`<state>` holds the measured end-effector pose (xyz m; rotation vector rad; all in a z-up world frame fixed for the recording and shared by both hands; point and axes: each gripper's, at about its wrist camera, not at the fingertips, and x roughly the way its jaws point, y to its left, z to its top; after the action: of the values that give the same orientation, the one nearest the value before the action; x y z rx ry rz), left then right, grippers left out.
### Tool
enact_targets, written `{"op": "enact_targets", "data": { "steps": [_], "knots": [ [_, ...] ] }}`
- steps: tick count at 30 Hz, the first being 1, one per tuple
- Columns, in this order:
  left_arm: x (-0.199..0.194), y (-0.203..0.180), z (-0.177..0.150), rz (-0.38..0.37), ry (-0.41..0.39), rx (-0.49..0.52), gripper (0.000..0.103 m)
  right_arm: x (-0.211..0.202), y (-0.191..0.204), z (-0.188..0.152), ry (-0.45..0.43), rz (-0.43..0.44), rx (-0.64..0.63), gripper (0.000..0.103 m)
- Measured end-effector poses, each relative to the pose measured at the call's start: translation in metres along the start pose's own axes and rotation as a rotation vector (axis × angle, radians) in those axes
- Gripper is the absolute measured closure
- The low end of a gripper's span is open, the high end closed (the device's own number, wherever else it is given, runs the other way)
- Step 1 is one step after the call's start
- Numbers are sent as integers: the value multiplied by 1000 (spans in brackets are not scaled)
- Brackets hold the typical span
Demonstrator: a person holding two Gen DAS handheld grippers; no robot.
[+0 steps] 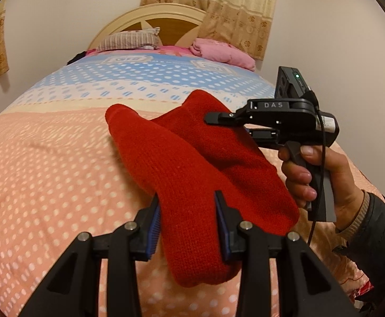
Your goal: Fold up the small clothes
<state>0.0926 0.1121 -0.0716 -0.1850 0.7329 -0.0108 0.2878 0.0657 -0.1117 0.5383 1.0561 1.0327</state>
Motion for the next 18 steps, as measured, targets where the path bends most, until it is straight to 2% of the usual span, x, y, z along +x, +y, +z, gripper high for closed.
{"op": "enact_targets", "data": {
  "steps": [7, 18],
  "knots": [
    [-12, 20, -14, 34, -5, -25, 65, 34, 24, -7, 58, 21, -35, 77],
    [-11, 34, -41, 65, 41, -51, 65, 65, 39, -15, 110, 17, -50, 77]
  ]
}}
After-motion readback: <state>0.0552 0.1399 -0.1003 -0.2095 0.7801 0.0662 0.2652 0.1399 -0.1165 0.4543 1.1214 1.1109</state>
